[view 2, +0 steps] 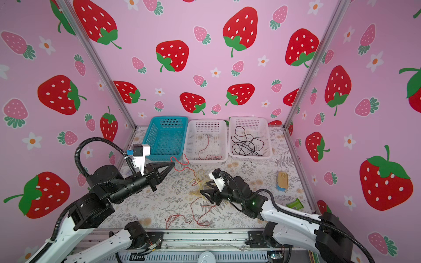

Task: Untangle the cables

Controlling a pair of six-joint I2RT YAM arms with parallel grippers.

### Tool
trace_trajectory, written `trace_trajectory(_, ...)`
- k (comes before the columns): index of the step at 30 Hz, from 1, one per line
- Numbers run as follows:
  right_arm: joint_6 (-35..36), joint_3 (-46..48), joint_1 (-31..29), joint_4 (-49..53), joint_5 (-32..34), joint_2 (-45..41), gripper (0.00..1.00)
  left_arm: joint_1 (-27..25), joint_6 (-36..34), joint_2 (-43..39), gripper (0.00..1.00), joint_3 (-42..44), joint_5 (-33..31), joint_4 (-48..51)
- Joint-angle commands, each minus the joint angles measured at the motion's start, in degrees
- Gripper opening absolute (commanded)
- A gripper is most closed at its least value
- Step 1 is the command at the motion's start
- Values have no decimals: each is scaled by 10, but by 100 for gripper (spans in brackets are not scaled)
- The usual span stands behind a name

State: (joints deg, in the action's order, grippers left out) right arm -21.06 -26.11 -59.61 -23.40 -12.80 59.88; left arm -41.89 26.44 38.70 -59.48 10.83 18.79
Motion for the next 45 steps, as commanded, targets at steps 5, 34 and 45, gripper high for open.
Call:
trace_trajectory(5,44,-7,-3,-54,41,39,59,1,21,-9,0,10,17,-41)
trace_trajectory(34,41,5,-35,-95,43,96,1,2,-86,-39,0,-31,-111,84)
trace_trajectory(45,34,11,-37,-103,13,99,8,2,-91,-31,0,-33,-109,75)
